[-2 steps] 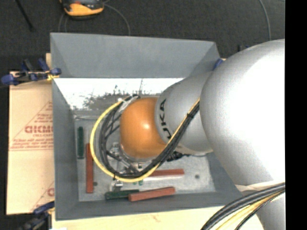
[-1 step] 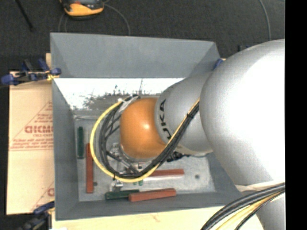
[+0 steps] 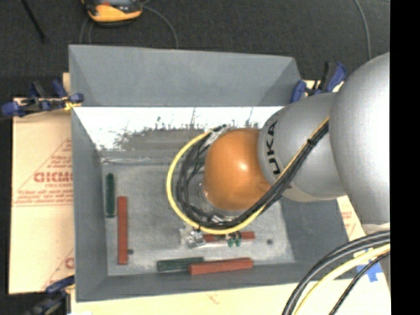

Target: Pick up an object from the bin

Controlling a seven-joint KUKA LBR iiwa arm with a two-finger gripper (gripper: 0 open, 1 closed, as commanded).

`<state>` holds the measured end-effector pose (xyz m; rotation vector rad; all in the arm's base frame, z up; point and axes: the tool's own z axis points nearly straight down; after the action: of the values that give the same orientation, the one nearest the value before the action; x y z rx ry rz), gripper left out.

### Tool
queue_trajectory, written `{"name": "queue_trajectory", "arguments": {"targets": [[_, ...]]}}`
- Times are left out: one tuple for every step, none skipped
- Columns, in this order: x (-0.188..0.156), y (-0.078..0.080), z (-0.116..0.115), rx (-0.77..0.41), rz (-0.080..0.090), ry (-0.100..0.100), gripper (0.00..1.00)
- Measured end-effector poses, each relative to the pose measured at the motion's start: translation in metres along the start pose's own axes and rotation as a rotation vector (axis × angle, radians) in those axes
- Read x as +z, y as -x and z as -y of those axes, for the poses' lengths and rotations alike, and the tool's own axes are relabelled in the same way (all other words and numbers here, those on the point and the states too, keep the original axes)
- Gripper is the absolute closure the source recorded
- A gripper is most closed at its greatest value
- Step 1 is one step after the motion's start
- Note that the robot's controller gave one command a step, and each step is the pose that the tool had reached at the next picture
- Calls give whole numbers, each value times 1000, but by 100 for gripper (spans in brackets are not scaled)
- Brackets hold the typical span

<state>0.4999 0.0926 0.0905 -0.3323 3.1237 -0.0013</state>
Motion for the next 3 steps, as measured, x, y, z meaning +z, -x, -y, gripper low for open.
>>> {"name": "queue_trajectory", "arguments": {"targets": [[-1,2,-1,1,9,2,0],[-1,2,-1,1,9,2,0],[3,4,35,-68,5,2,0]]}}
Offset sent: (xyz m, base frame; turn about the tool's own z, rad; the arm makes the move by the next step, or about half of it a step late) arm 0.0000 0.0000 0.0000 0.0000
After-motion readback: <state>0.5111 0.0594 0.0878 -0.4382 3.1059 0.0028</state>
